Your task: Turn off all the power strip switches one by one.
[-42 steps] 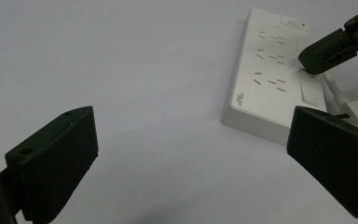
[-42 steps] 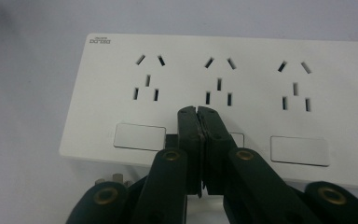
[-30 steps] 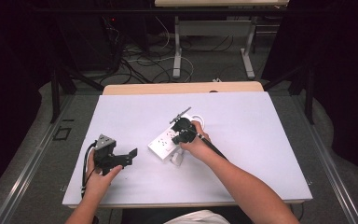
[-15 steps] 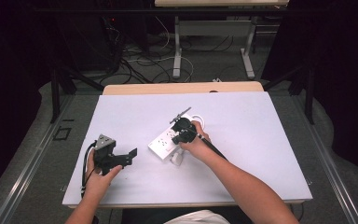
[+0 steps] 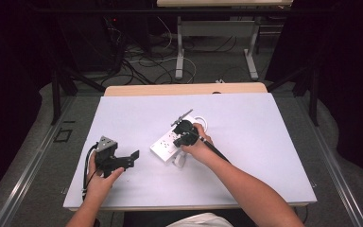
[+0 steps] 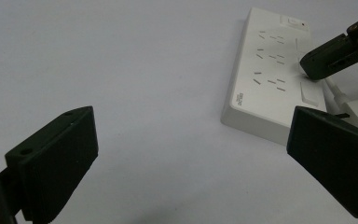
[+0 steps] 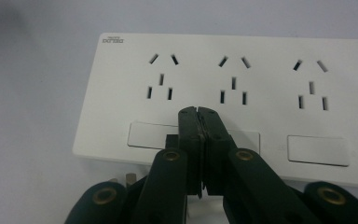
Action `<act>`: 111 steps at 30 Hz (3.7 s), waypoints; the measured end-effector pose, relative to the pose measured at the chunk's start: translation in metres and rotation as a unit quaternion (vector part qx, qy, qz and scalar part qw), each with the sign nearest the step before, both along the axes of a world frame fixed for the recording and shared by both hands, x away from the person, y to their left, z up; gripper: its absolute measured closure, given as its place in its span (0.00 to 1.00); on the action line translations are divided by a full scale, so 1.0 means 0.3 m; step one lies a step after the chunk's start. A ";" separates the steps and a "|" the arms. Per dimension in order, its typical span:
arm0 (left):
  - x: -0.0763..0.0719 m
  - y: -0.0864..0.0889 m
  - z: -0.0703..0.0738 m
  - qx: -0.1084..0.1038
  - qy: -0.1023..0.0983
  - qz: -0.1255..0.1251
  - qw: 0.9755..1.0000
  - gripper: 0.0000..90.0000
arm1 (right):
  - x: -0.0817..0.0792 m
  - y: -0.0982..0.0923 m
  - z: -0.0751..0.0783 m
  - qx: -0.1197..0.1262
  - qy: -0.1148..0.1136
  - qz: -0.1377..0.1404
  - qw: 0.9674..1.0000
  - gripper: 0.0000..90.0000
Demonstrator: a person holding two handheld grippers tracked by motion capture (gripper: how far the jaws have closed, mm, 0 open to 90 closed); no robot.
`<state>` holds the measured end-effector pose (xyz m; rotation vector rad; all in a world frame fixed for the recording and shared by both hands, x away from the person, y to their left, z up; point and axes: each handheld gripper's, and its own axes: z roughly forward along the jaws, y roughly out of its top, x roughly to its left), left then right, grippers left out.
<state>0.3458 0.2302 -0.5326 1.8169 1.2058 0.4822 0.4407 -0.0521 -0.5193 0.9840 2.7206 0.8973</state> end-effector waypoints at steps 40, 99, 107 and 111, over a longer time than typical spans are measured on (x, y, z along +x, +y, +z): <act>0.000 0.000 0.000 -0.001 0.000 0.000 1.000 0.02 | -0.061 0.072 0.005 -0.001 0.002 0.043 0.999 0.98; 0.007 -0.002 0.001 0.003 0.001 -0.004 1.000 0.02 | -0.100 0.001 0.008 0.081 -0.022 0.003 0.996 0.87; 0.005 -0.002 0.003 0.002 0.000 -0.004 1.000 0.02 | -0.130 -0.062 0.045 0.089 -0.056 0.001 0.994 0.74; 0.007 -0.003 0.002 0.000 0.004 -0.003 1.000 0.02 | -0.152 -0.100 0.045 0.089 -0.092 -0.011 0.992 0.65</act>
